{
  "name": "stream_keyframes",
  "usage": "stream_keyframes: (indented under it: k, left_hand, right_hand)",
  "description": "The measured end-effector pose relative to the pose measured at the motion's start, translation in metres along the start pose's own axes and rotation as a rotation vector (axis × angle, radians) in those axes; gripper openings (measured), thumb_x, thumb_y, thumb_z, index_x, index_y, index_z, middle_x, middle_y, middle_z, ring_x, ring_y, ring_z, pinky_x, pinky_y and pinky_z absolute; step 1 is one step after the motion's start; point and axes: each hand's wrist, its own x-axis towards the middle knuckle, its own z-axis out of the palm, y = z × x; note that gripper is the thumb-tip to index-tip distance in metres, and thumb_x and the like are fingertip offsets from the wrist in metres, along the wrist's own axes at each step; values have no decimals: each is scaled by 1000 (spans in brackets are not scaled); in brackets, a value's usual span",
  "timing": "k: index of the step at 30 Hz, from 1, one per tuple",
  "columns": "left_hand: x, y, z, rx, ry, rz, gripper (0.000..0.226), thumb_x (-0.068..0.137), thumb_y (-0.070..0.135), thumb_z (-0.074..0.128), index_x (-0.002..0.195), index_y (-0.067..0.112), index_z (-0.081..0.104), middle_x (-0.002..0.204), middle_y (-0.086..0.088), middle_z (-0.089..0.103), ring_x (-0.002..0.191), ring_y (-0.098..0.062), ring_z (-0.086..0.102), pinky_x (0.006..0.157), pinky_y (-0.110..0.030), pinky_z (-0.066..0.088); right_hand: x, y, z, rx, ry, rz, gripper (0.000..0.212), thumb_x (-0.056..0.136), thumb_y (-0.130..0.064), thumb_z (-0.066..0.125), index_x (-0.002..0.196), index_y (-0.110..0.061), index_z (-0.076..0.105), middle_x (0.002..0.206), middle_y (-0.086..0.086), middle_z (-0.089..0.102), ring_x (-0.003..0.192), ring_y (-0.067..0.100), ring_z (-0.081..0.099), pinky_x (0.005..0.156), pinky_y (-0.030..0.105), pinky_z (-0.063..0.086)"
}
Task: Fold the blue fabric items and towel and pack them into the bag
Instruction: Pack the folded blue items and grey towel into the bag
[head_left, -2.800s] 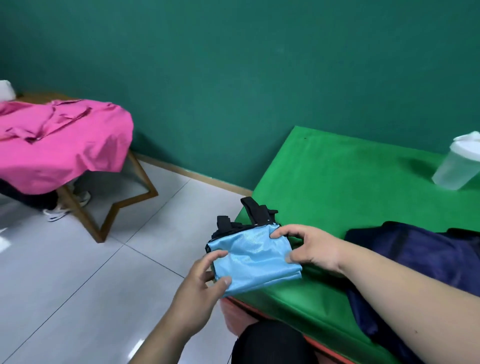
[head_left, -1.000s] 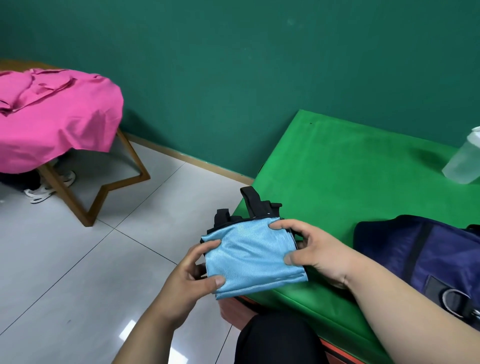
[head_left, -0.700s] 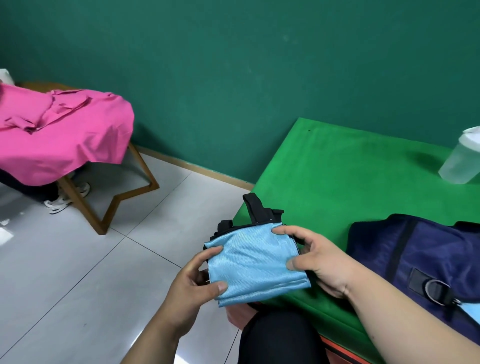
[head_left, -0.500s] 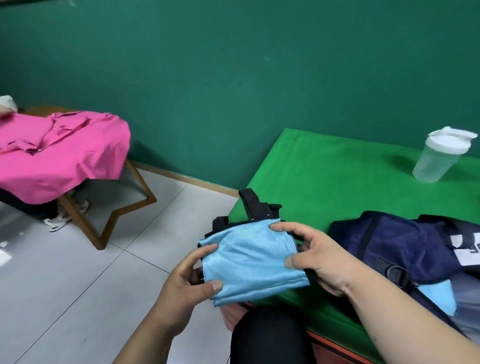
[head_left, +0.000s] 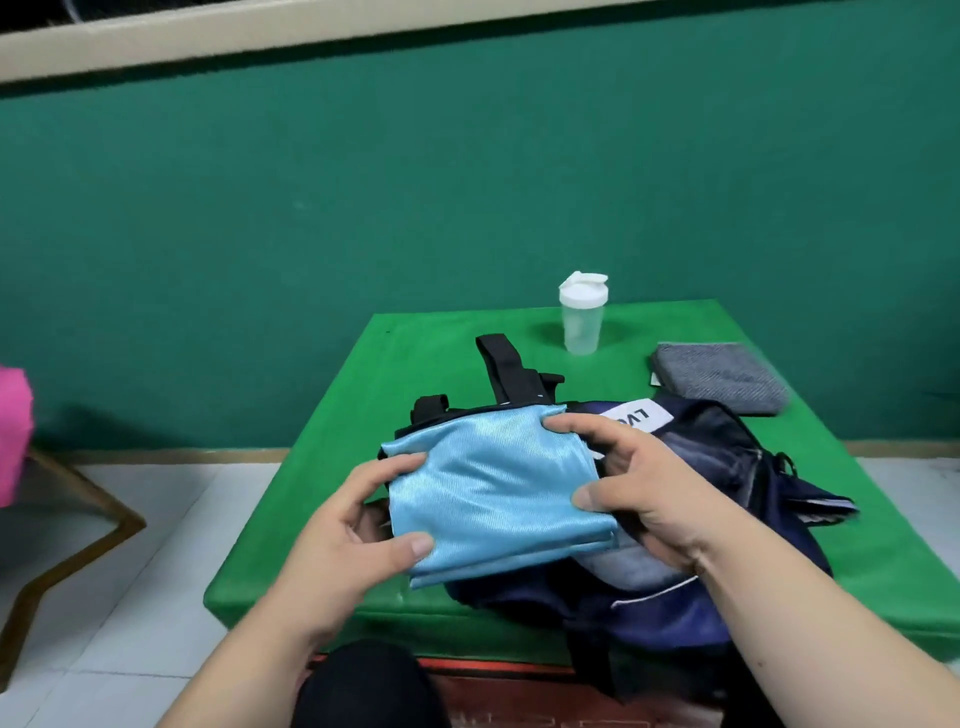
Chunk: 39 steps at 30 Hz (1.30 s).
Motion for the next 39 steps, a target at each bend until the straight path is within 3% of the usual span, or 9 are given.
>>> stream_keyframes:
  k: [6,9,15,21,26,29,35,37,39]
  left_hand:
    - [43,-10,82,109,-171,-8,64,56,20,87,116,34,69,124,-19,59,100,-14,61,87,-28,50]
    - [61,-24,109,167,-228,-39,63,60,16,86,117,36,68,127,-11,58,92,-9,61,83,-27,50]
    - [85,-53,128,263,-179,-164,69,54,25,86,118,41,64,125,-13,61,90,-24,64,92,-59,52]
    - [100,-60,140,417,-143,-207,63,62,23,82,114,49,60,109,-17,63,72,-15,60,76,-38,54]
    - [117,-71,169,560,-216,-195,58,77,20,80,110,58,52,97,2,57,60,-6,47,60,-19,41]
    - [128,-77,179,636,-229,-174,56,79,20,78,109,58,48,94,8,50,53,-5,43,56,-18,40]
    - [134,-85,172,938,-412,-230,55,78,21,73,106,50,36,106,8,46,50,-6,44,51,-16,38]
    - [134,-85,173,993,-457,-254,55,78,21,71,108,48,34,107,9,44,52,-10,46,52,-19,39]
    - [136,-83,174,1026,-466,-251,54,78,23,70,109,47,33,104,8,45,53,-12,48,52,-22,39]
  right_hand:
    - [-47,-5,-83,18,202,-43,70,70,32,52,109,-22,76,120,7,70,95,21,66,83,37,52]
    - [-54,4,-115,70,260,-21,69,67,29,54,110,-20,75,121,12,69,98,27,63,92,43,46]
    - [-33,30,-146,55,310,39,66,59,17,60,112,-20,75,129,15,64,104,24,59,93,40,42]
    - [-5,42,-167,105,314,111,66,51,10,59,108,-19,76,122,11,68,105,28,59,97,43,41]
    - [-13,40,-200,130,355,107,65,68,30,48,98,-19,79,109,10,71,94,27,64,84,37,51]
    - [-12,38,-208,99,392,69,69,71,34,45,100,-18,79,111,11,71,94,30,63,86,40,50]
    - [-10,64,-203,-230,346,191,66,58,6,64,111,-32,71,121,12,67,91,33,65,86,52,52]
    - [-12,59,-198,-440,341,232,66,64,1,65,115,-42,67,126,6,64,80,24,62,76,40,50]
    - [-11,44,-186,-784,347,274,61,75,-6,63,121,-46,61,144,-1,49,95,11,60,83,27,47]
